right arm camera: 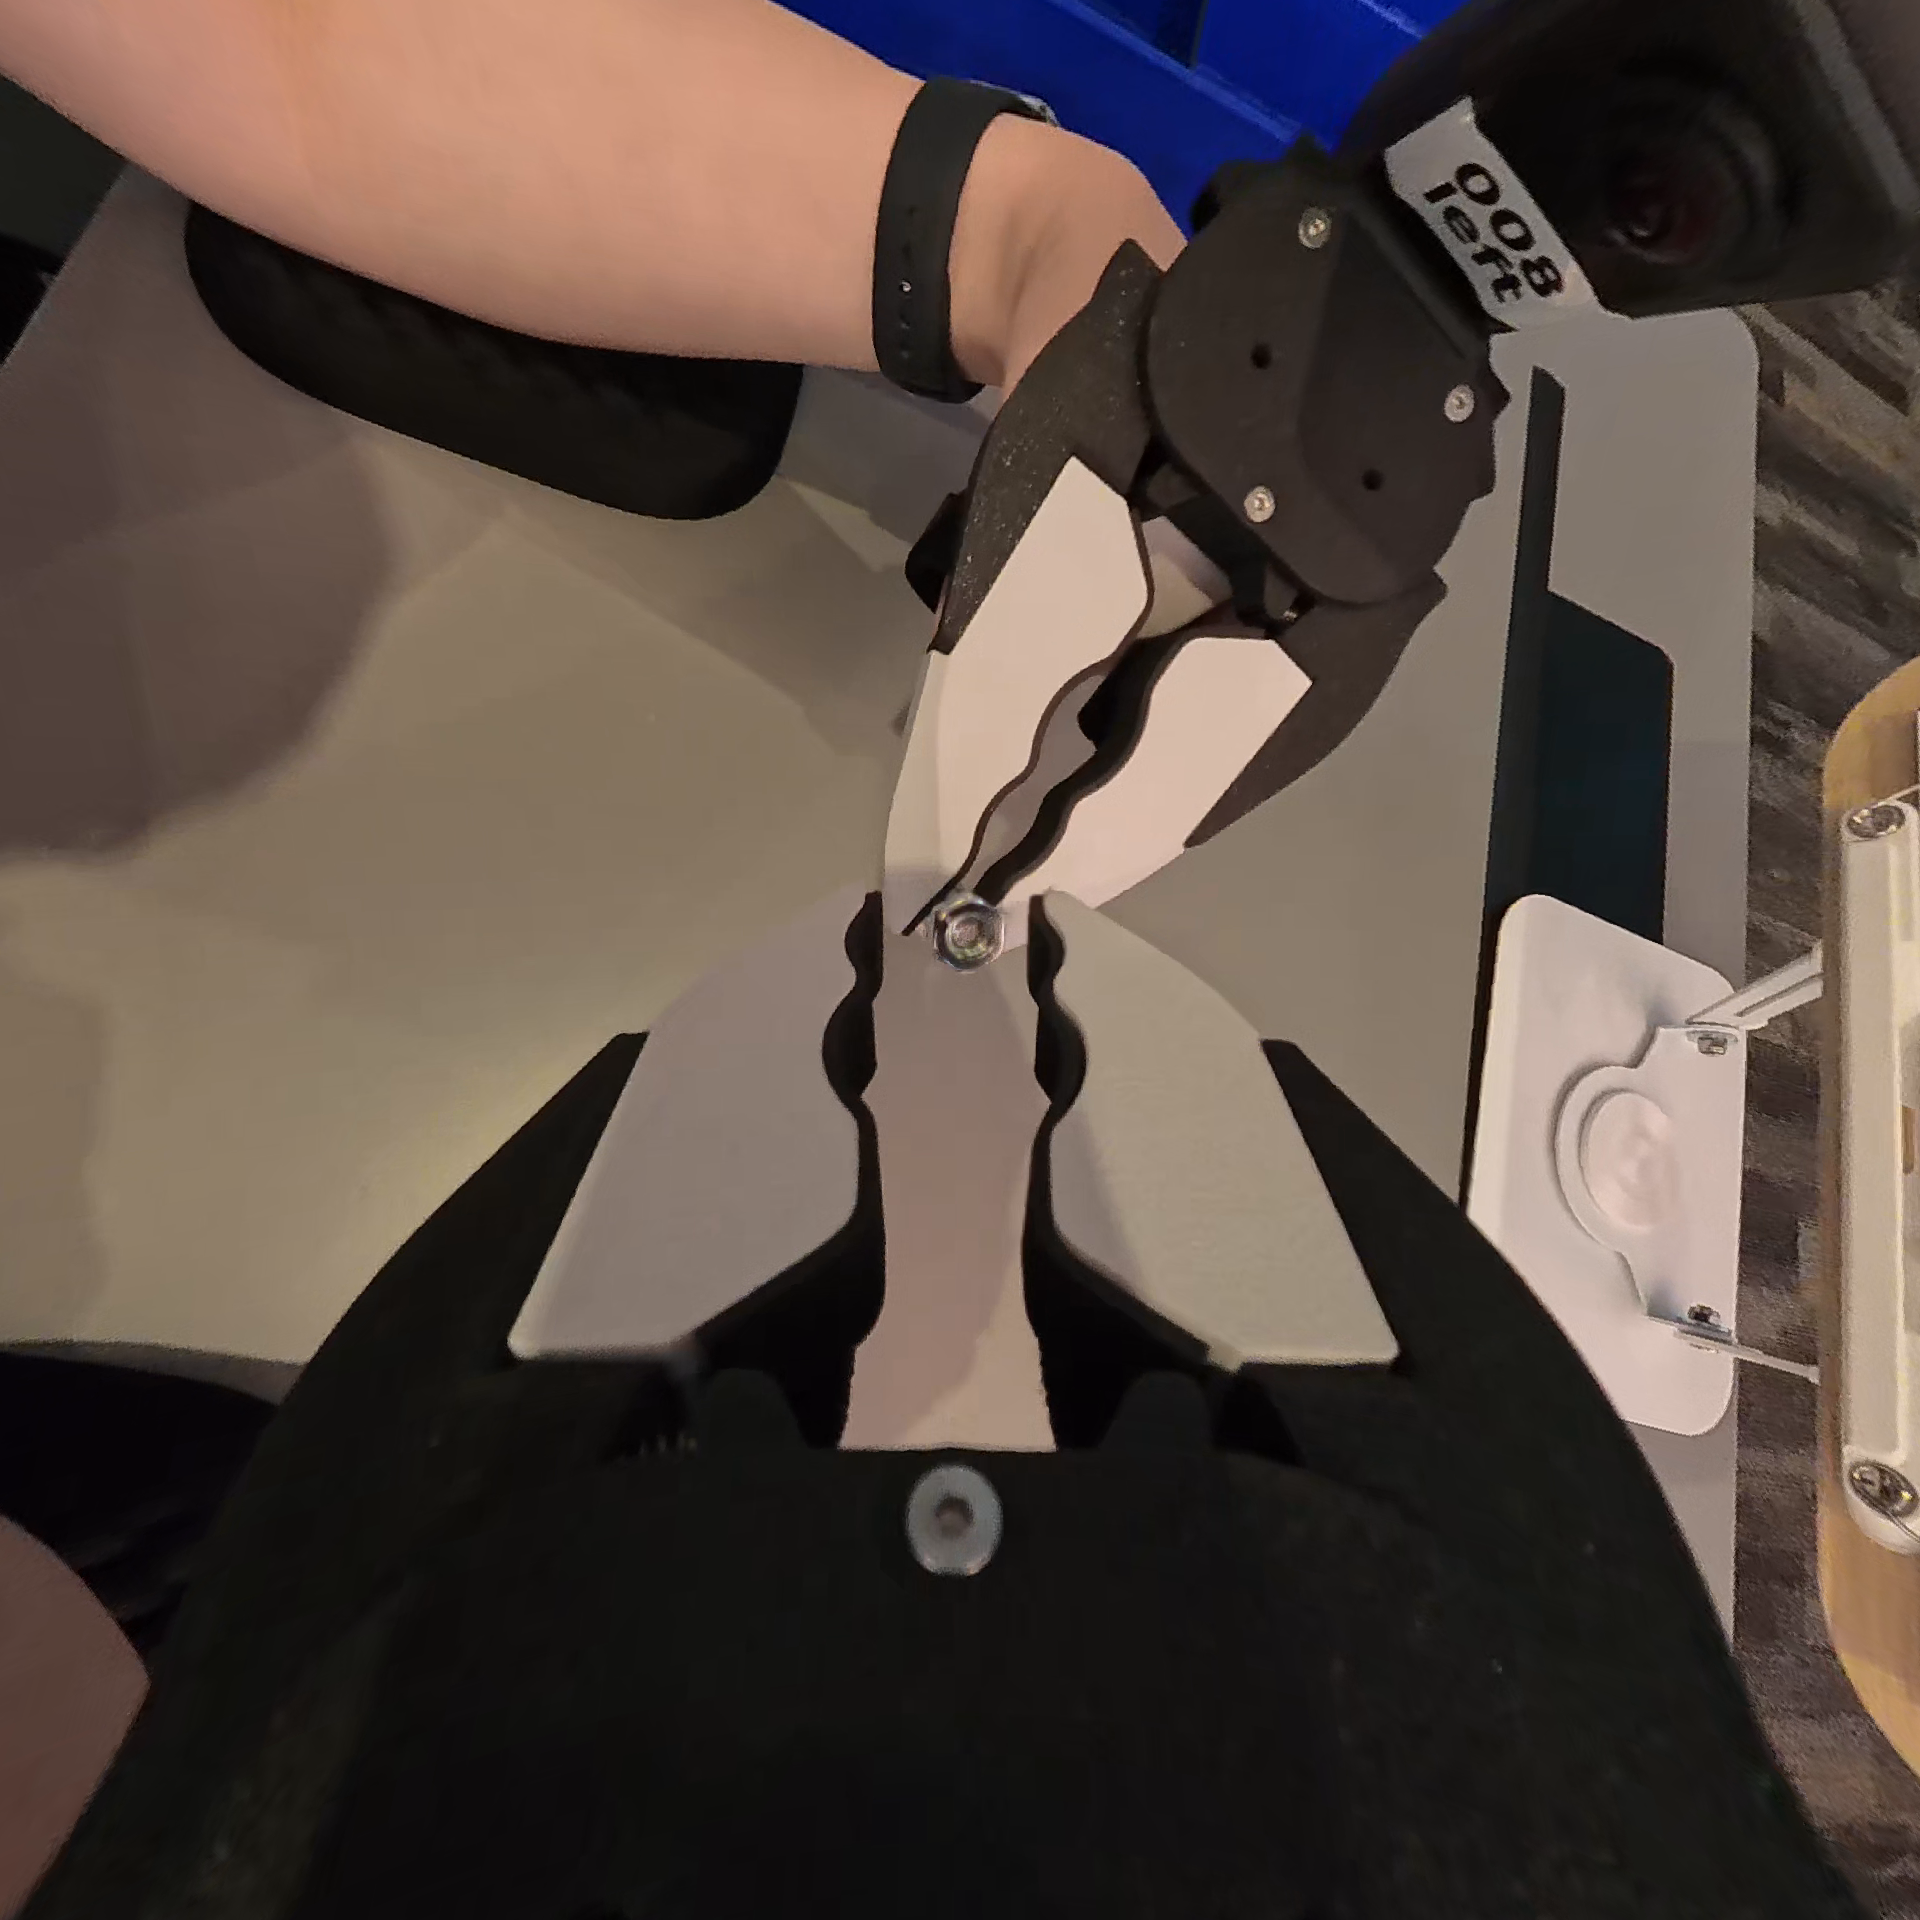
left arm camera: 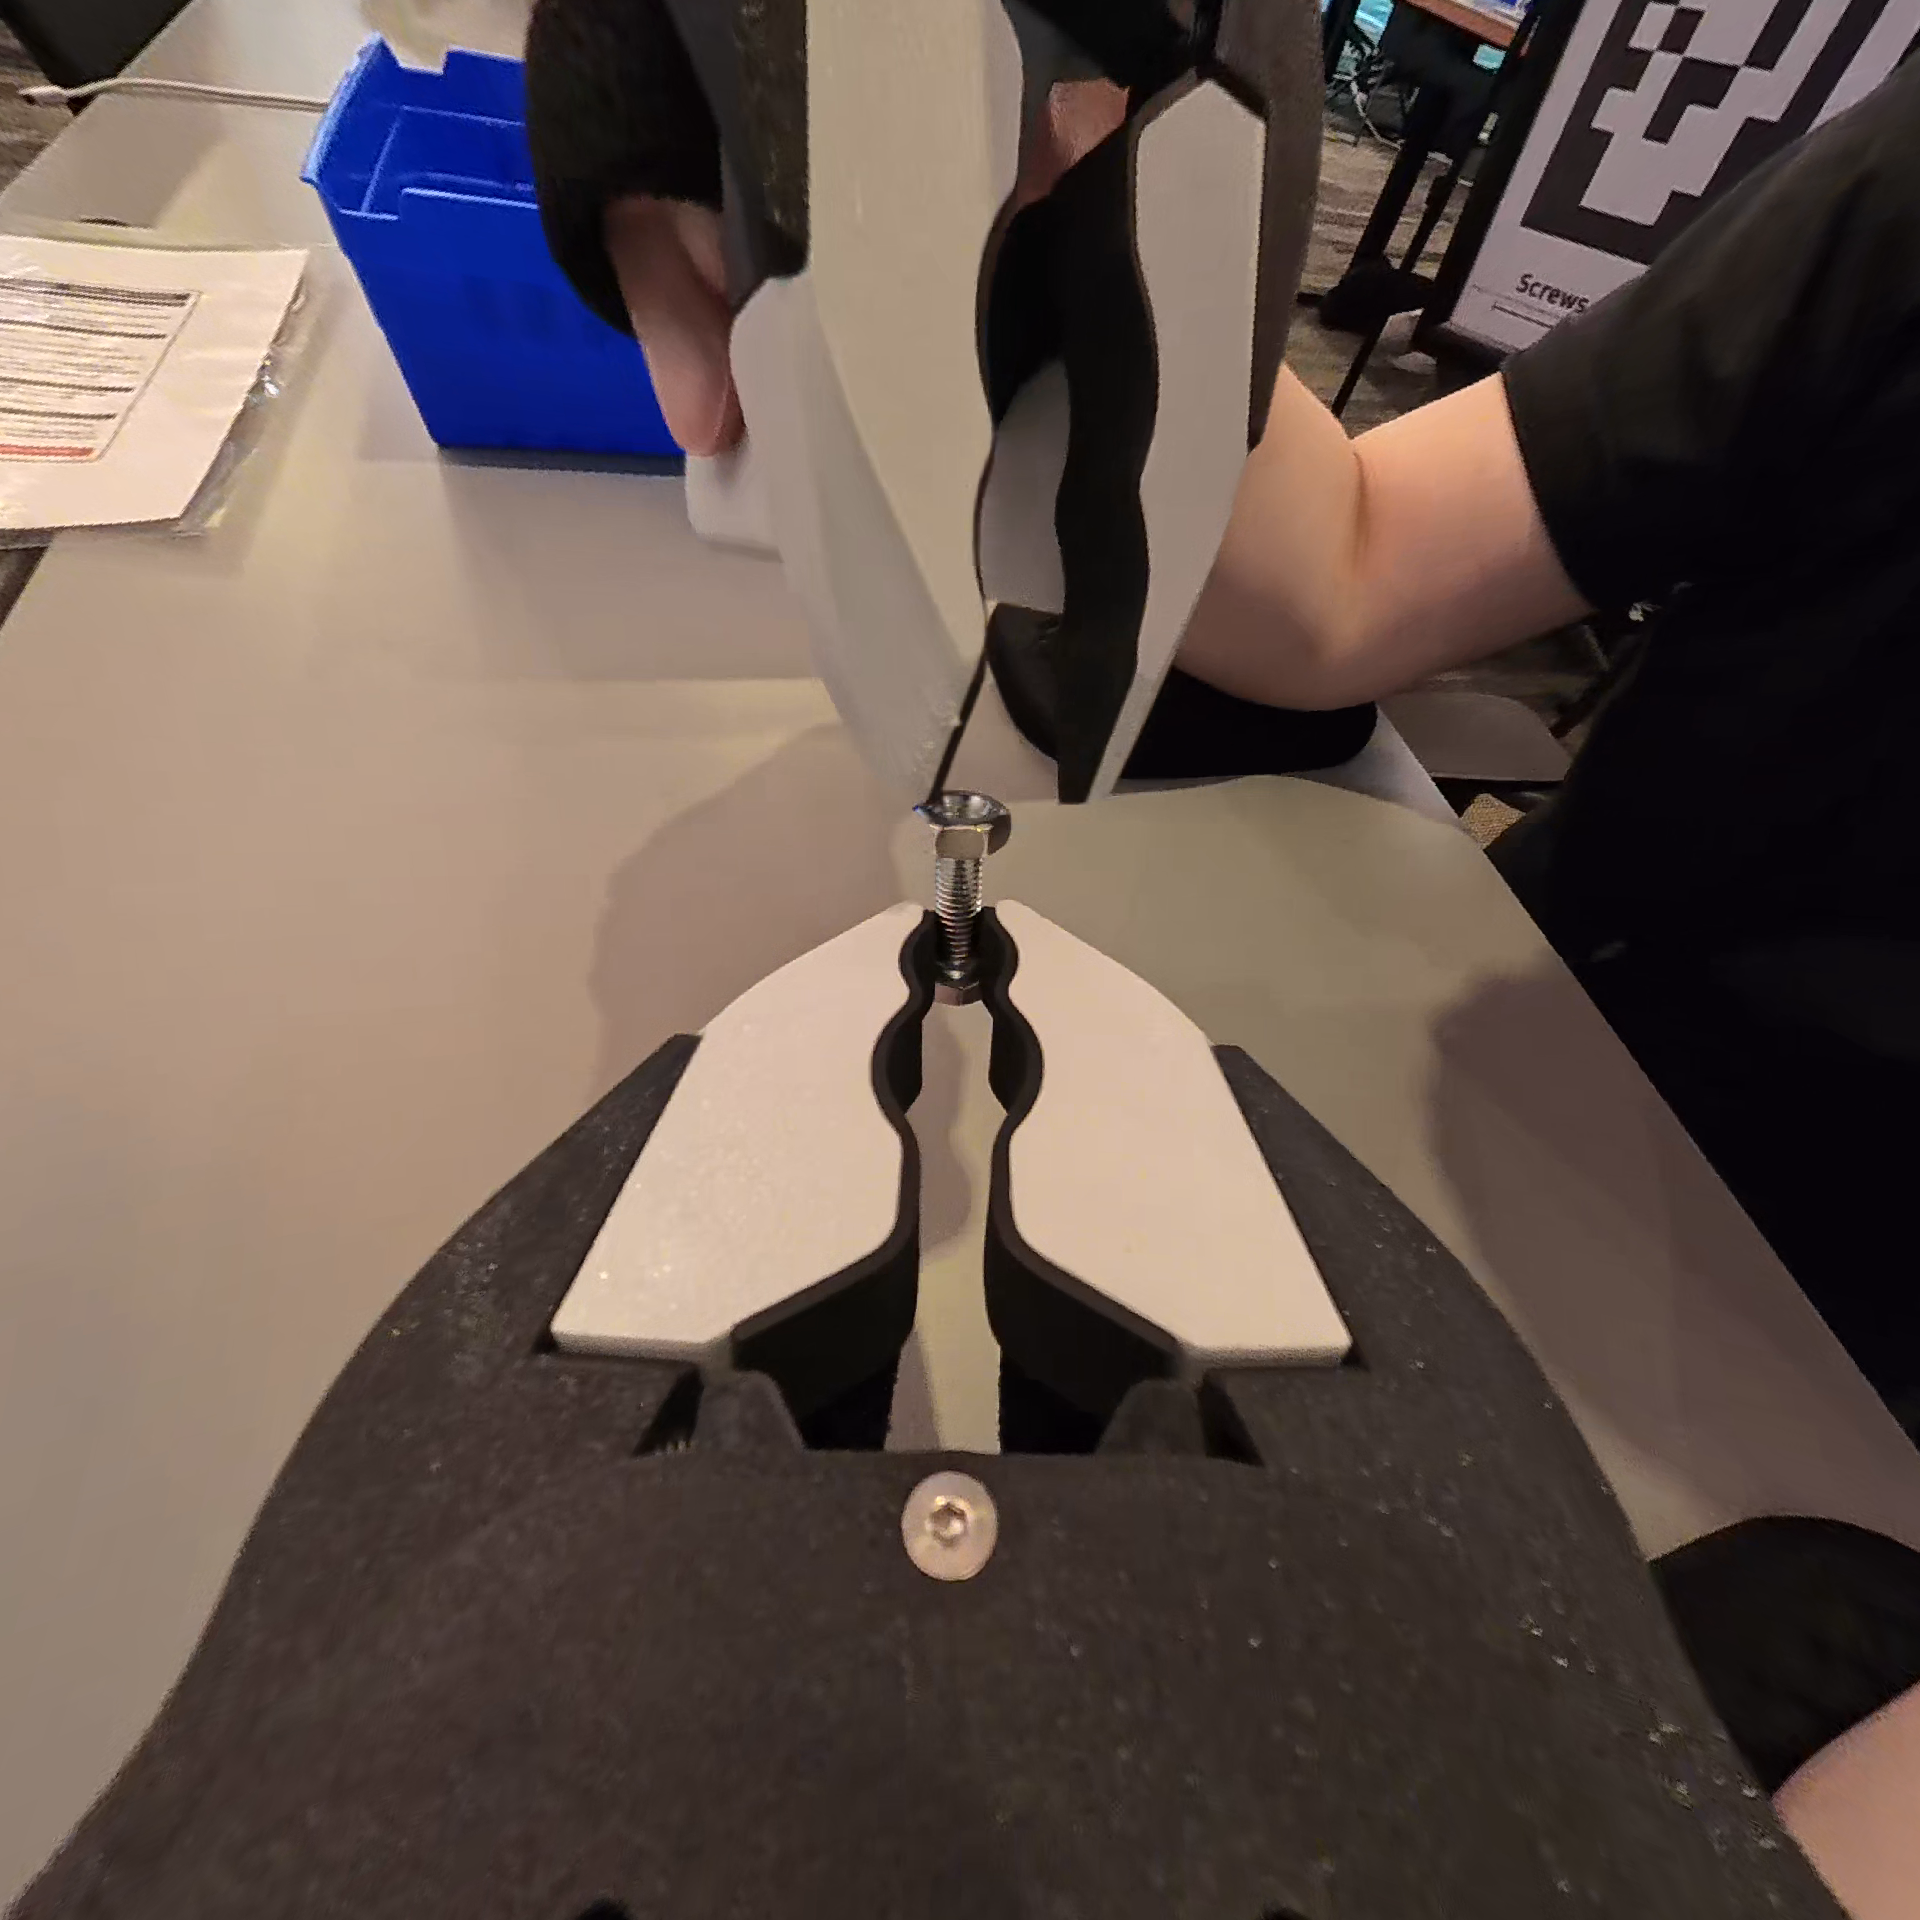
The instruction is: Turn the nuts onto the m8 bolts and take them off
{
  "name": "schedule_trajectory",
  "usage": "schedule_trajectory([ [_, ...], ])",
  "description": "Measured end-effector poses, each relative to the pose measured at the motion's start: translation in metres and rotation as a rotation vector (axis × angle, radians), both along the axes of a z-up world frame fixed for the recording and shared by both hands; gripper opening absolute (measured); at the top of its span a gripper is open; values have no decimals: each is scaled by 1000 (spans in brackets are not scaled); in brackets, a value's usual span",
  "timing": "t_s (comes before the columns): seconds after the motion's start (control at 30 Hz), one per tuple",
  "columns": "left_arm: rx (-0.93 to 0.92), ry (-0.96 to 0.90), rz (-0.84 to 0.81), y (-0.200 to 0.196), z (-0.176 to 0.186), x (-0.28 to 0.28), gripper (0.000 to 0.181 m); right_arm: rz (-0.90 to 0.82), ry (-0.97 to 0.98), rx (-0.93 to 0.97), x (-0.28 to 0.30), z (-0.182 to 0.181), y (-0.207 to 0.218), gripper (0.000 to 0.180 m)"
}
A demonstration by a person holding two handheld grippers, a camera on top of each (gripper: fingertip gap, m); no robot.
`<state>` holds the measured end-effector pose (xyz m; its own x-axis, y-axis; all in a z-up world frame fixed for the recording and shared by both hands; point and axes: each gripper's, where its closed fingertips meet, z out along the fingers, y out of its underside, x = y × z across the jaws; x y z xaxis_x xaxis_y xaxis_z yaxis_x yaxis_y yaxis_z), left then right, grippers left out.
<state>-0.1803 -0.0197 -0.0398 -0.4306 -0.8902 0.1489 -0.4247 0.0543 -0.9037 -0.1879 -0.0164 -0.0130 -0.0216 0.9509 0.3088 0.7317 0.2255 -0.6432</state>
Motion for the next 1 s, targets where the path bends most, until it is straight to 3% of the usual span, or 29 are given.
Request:
schedule_trajectory([
  [0.7,48,19,22,1,1,1,7,-15,12,-74,2,-6,4,14],
  [1.0,179,62,198,31,-3,4,7,-154,59,-121,5,-9,31,14],
])
